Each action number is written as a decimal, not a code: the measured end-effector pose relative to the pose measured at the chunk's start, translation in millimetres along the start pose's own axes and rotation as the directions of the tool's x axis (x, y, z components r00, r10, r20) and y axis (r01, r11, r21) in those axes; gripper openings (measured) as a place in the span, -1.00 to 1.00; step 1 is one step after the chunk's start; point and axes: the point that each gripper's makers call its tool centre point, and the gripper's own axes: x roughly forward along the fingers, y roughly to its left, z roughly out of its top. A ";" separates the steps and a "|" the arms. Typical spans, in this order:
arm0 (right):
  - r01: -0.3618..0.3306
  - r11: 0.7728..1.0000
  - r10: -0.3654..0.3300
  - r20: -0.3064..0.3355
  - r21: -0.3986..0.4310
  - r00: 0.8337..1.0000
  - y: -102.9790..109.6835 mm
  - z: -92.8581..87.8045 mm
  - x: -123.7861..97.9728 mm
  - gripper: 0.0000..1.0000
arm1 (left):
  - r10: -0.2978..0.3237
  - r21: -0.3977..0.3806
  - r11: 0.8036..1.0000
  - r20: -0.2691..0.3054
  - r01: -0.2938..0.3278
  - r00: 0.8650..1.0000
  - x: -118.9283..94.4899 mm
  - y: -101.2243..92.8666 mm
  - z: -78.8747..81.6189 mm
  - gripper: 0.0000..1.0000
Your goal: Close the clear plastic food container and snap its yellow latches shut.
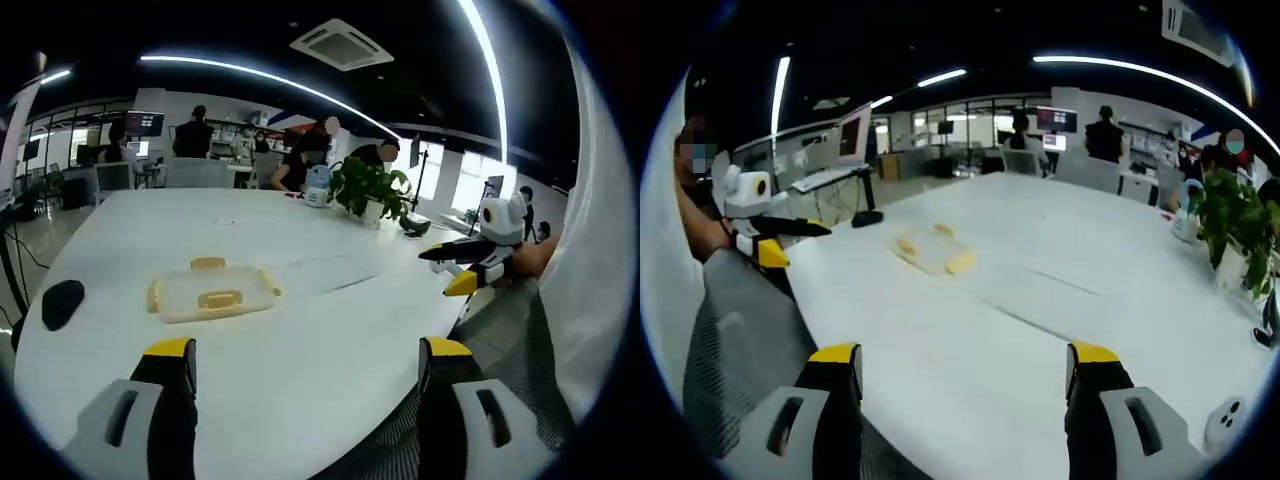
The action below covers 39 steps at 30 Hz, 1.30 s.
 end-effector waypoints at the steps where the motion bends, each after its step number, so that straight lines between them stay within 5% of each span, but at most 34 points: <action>1: 0.000 1.000 0.000 -0.001 0.003 1.000 -0.1 -0.3 0.0 0.69 | -0.002 0.000 1.000 0.000 0.002 1.000 0.2 -0.2 -0.1 0.88; 39: 0.017 1.000 -0.017 0.005 -0.016 1.000 -3.3 1.8 -0.6 0.69 | -0.013 0.014 1.000 -0.026 0.014 1.000 1.2 -3.0 -3.1 0.88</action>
